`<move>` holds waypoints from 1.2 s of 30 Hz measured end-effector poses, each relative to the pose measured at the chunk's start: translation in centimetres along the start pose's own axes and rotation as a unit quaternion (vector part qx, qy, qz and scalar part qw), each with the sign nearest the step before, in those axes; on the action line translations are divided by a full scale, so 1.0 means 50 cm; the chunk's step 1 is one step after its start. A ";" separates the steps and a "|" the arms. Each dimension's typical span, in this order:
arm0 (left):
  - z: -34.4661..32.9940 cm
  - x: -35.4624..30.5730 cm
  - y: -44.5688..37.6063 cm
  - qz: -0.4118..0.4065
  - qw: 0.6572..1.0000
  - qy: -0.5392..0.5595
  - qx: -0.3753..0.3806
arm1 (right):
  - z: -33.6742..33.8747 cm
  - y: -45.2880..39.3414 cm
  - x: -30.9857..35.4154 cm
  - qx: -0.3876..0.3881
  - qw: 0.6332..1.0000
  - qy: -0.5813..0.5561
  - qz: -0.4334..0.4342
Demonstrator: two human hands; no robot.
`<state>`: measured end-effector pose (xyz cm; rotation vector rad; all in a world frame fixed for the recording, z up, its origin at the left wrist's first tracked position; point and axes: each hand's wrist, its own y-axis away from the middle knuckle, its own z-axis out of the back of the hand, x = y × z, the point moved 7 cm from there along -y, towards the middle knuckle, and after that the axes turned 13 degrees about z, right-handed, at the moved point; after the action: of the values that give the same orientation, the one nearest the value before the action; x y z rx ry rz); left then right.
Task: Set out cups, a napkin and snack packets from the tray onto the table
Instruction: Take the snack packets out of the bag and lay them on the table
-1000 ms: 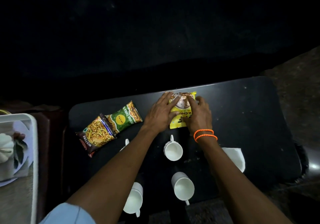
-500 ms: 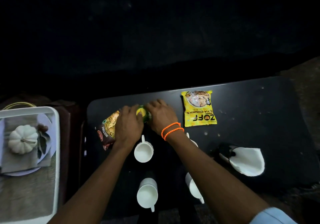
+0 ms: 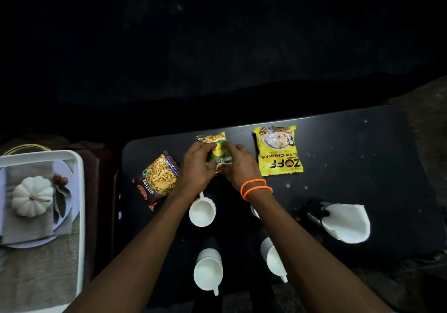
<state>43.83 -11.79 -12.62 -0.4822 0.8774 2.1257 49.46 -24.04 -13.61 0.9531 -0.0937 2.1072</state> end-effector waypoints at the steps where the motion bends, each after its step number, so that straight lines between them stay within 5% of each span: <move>1: -0.001 0.000 -0.002 -0.008 1.000 -0.006 0.003 | 0.008 0.002 -0.007 -0.012 1.000 -0.016 -0.009; 9: -0.028 0.008 -0.020 -0.017 1.000 -0.013 0.014 | 0.046 0.003 -0.008 -0.058 0.993 -0.104 -0.024; 22: -0.038 -0.006 -0.008 -0.005 0.998 0.033 0.051 | 0.052 0.012 -0.026 -0.081 0.991 -0.077 -0.069; 26: 0.034 0.023 -0.014 -0.010 0.999 0.031 0.030 | 0.070 0.005 0.014 -0.147 0.987 -0.046 -0.034; 30: 0.149 0.119 -0.011 0.032 0.999 -0.035 -0.027 | 0.055 -0.007 0.053 -0.155 0.986 -0.051 -0.040; 36: 0.200 0.250 0.016 0.000 0.966 -0.228 0.123 | -0.001 -0.036 0.110 -0.105 0.990 -0.077 -0.050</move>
<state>34.80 1.46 -12.65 0.1349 0.8500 1.9741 48.53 -19.28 -10.43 0.9712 -0.3336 1.8867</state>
